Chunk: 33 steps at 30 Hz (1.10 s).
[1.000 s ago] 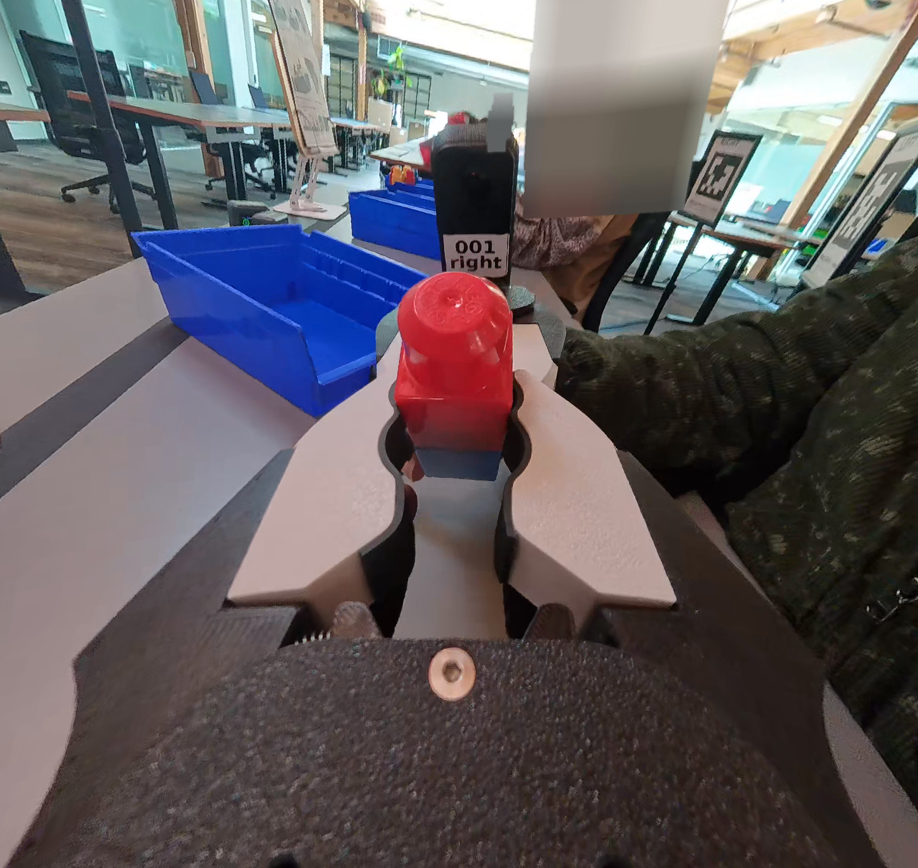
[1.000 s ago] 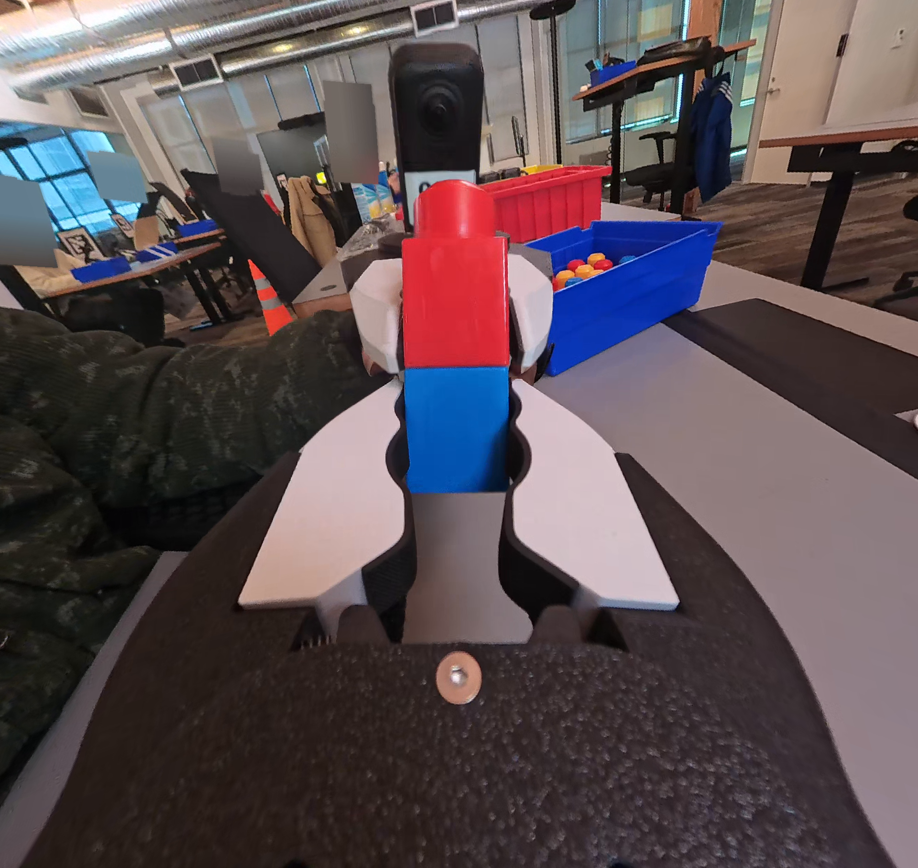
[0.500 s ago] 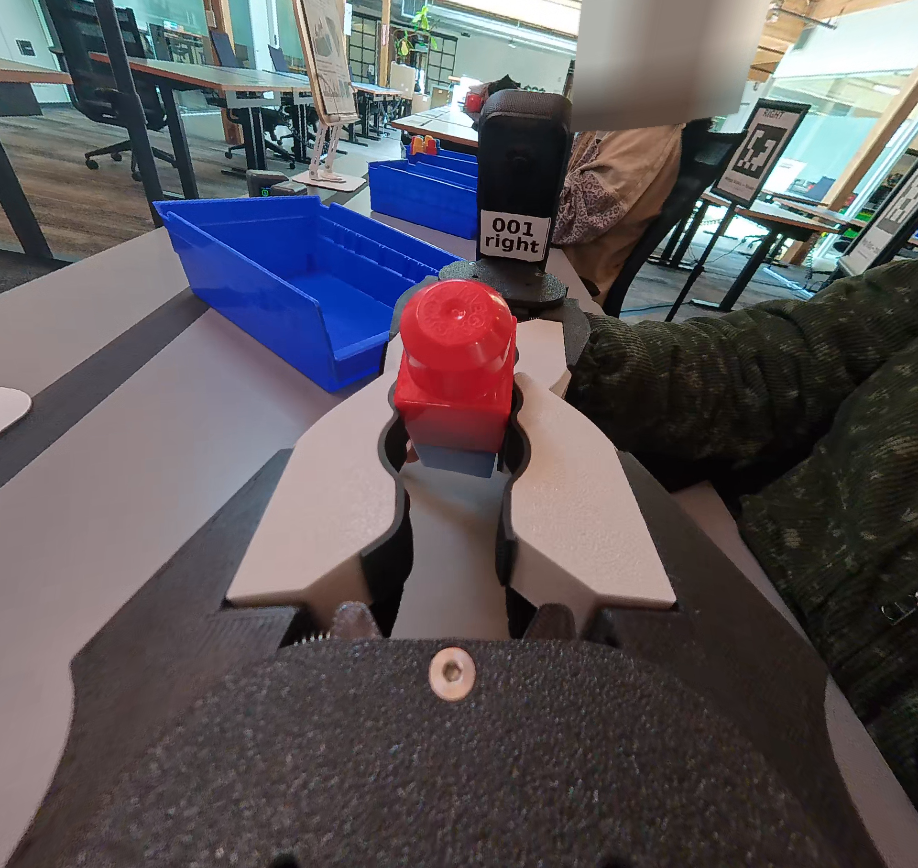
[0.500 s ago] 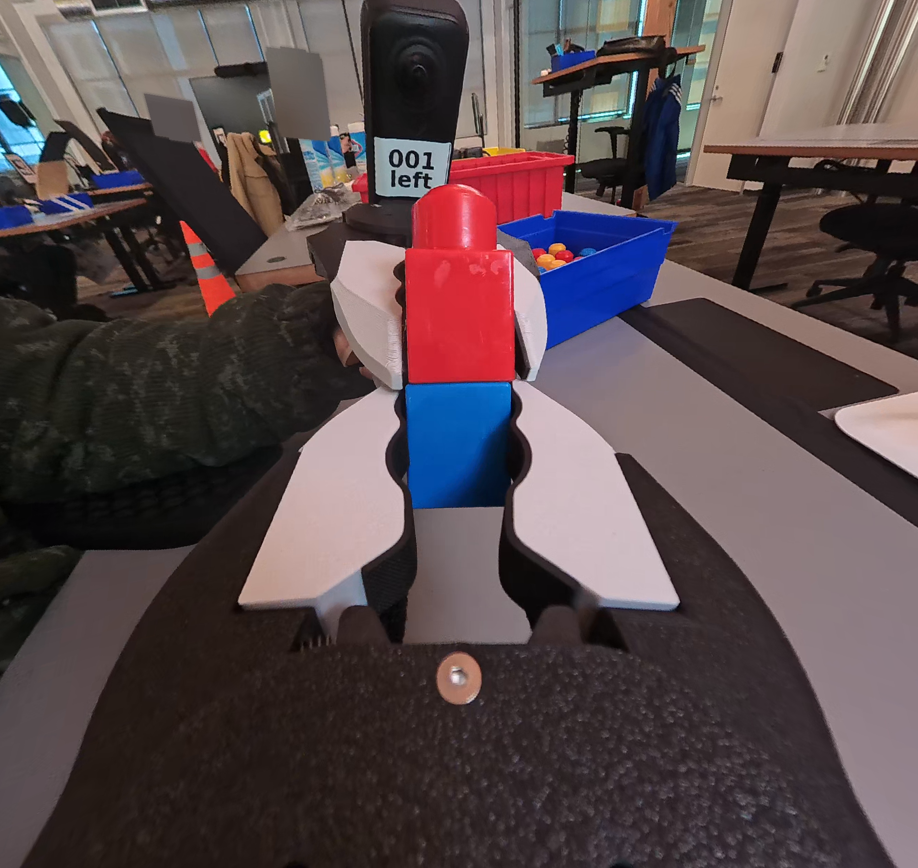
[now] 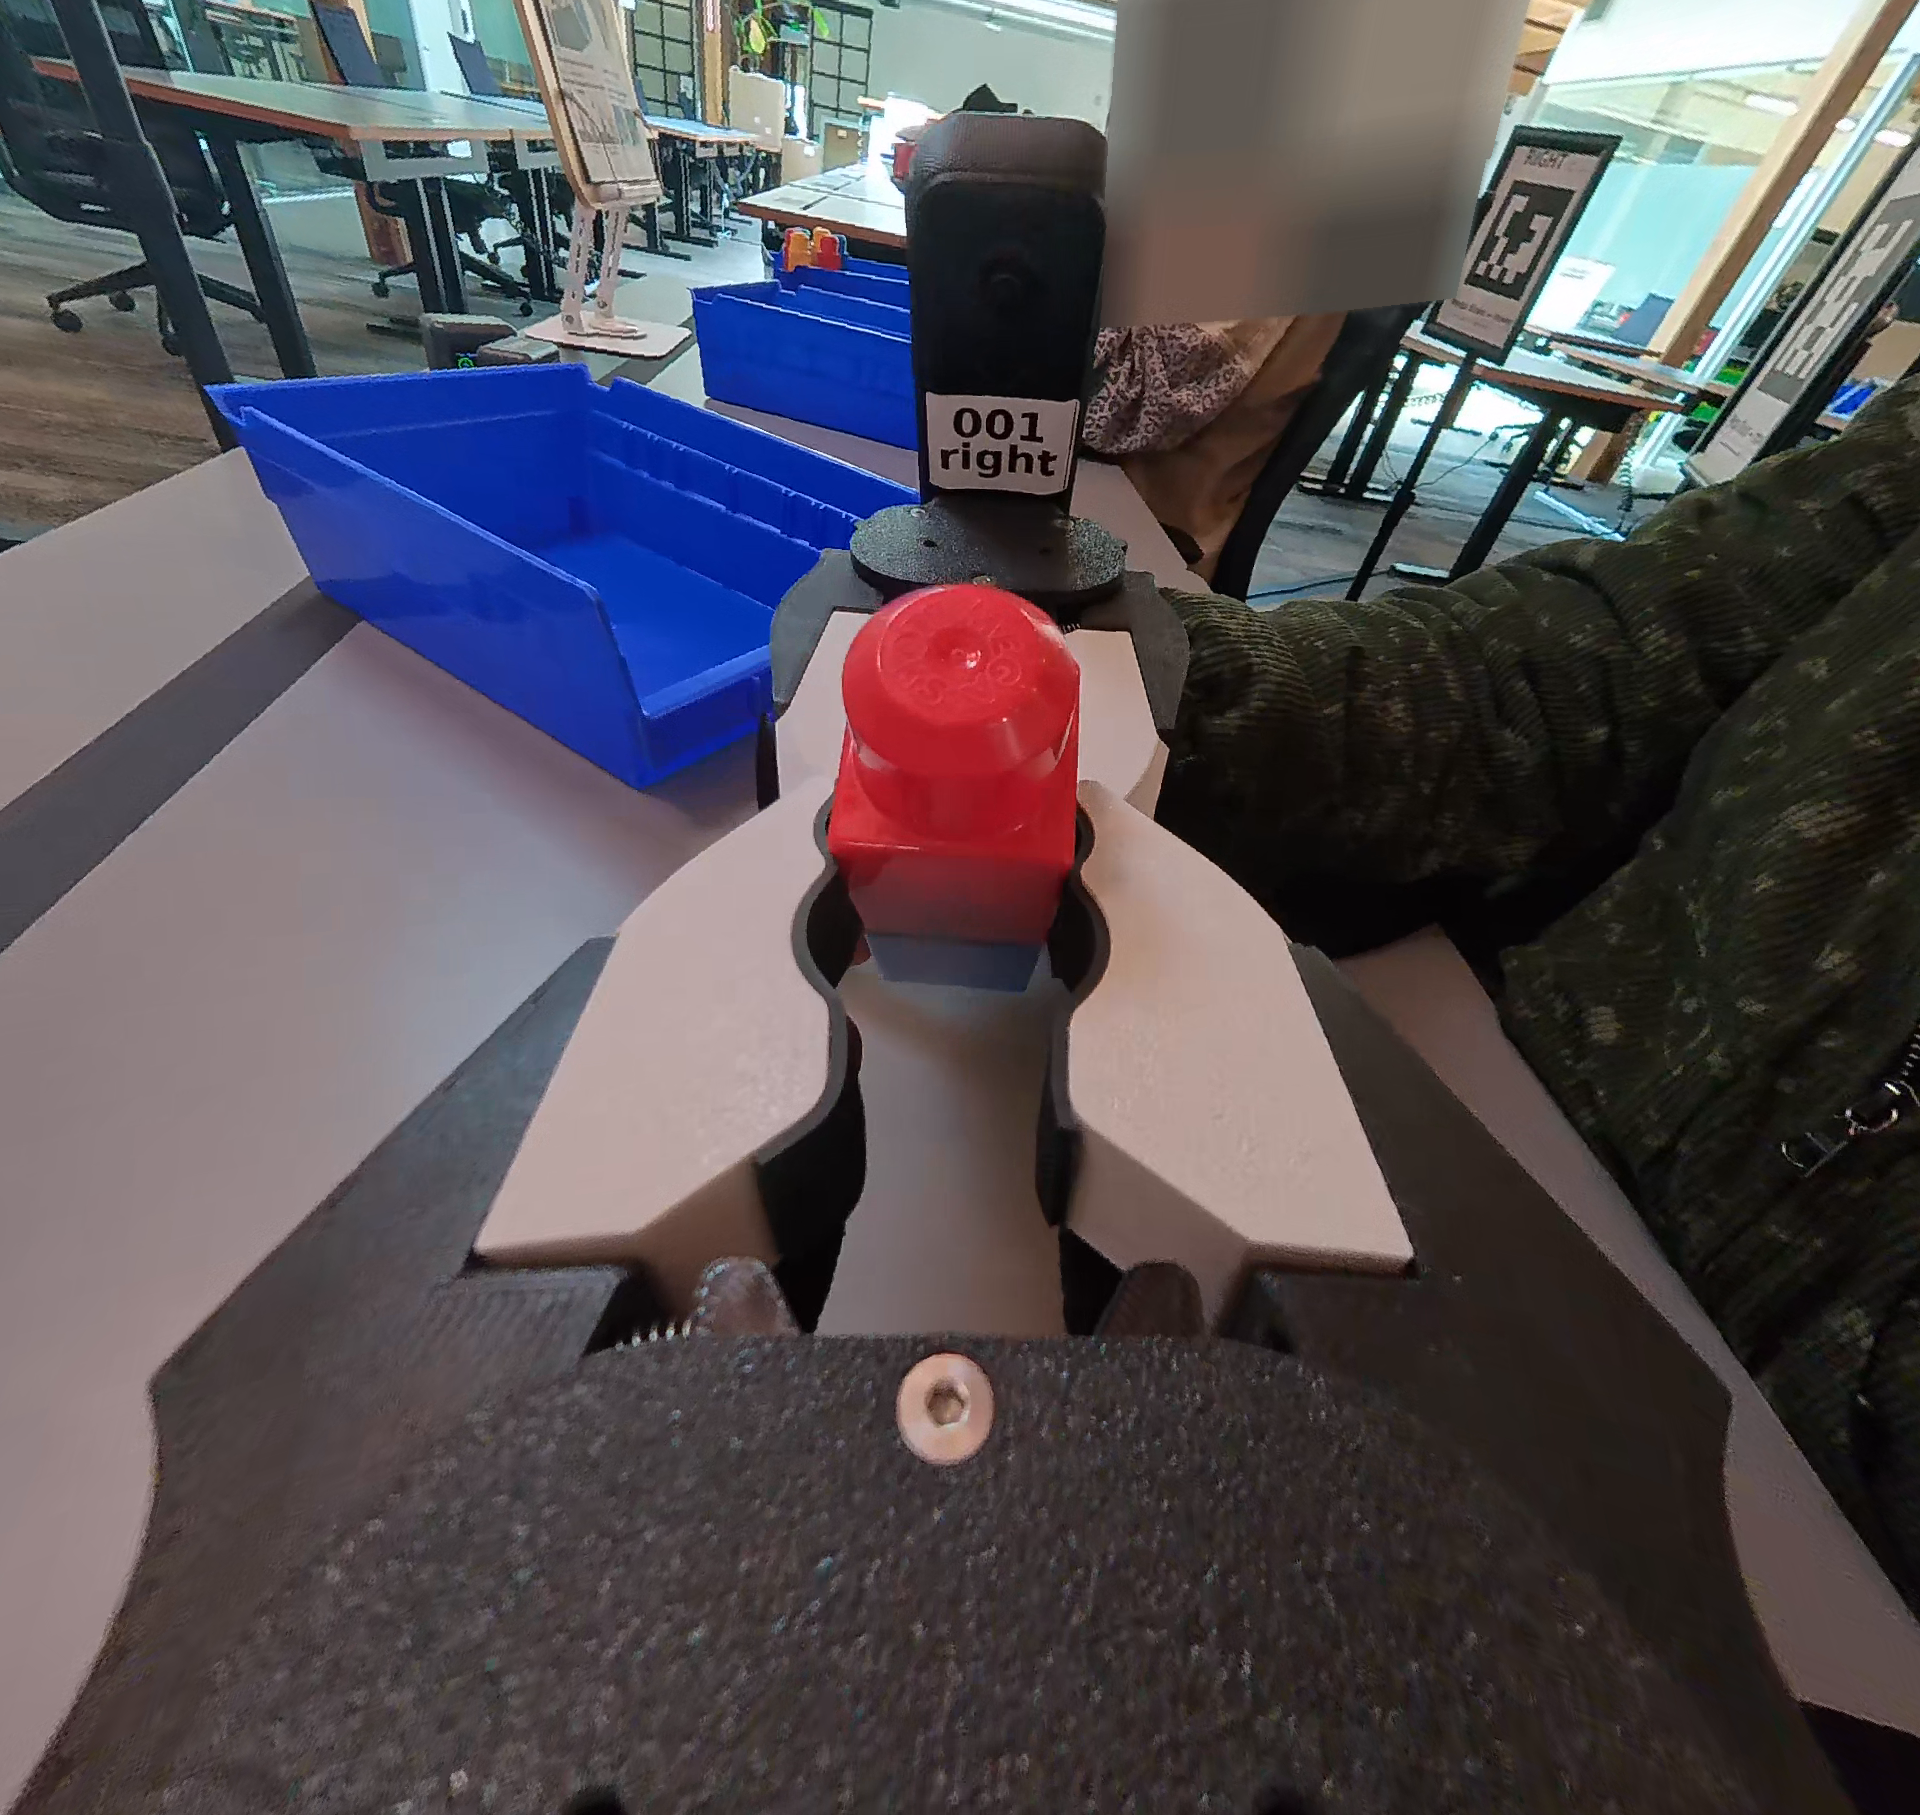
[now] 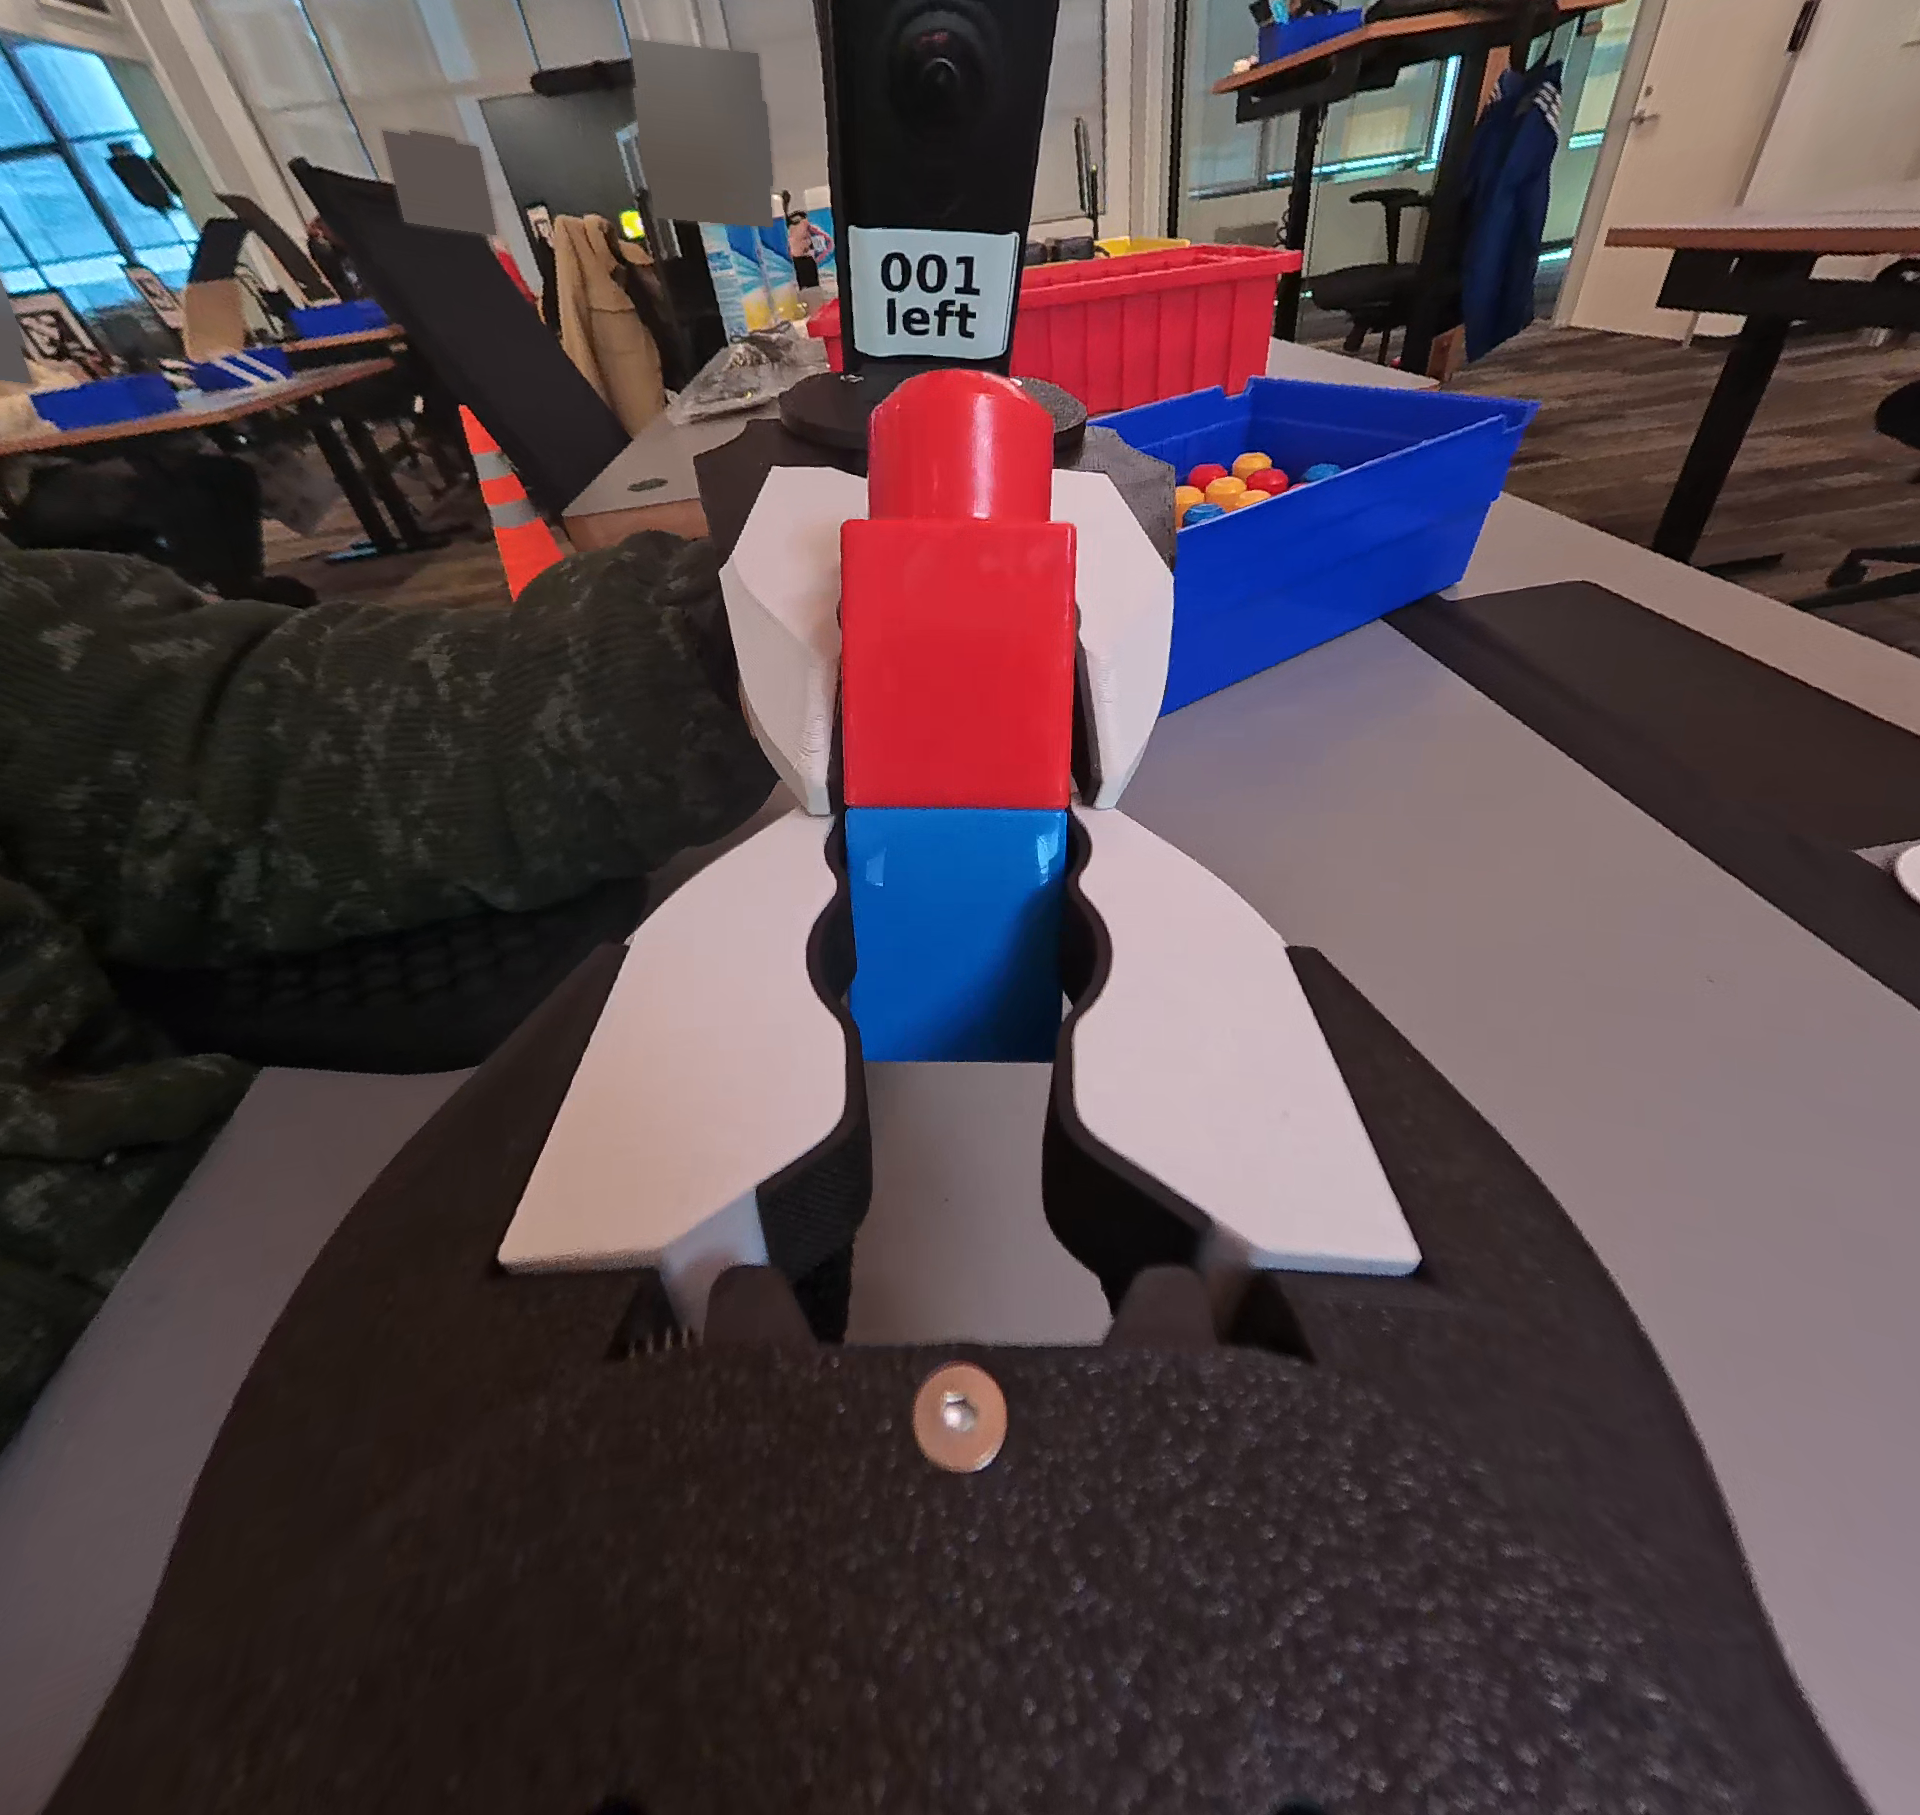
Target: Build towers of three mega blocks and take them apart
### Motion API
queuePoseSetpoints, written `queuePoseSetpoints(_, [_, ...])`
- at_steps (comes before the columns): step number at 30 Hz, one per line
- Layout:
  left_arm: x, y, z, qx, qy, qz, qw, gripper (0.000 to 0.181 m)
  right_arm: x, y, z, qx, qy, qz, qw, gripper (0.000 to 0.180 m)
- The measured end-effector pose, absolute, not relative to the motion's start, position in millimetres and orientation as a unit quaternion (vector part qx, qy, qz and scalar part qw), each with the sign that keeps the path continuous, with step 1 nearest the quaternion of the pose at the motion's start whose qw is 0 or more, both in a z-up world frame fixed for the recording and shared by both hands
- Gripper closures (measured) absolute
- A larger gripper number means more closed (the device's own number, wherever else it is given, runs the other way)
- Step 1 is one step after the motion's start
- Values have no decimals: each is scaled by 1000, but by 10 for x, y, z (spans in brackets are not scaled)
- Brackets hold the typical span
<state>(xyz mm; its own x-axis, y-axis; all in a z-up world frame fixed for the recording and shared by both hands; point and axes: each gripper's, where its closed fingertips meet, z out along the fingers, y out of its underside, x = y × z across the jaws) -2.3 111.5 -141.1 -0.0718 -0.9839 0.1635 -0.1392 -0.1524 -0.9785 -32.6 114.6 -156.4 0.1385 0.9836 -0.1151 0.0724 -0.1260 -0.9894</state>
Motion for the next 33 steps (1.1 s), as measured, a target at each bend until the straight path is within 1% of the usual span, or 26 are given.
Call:
queuePoseSetpoints(11, [-11,1170,-1455,-557,507,-515,409,143,-318,1191,-1603,-584,-449,472,484,143])
queuePoseSetpoints(14, [-2,1254,-1526,-578,504,-490,413,143,-287,1256,-1662,-598,-447,460,481,142])
queuePoseSetpoints(18, [-63,1396,-1765,-628,508,-438,395,143,-117,1411,-1791,-628,-446,425,475,141])
queuePoseSetpoints(22, [-135,1425,-2214,-671,543,-374,339,143,12,1420,-1792,-632,-440,450,452,137])
queuePoseSetpoints(27, [-29,1338,-2606,-680,577,-346,292,143,-12,1392,-1884,-641,-459,433,437,134])
queuePoseSetpoints(33, [-4,1307,-2607,-661,596,-335,309,142,-71,1367,-2119,-662,-492,390,410,127])
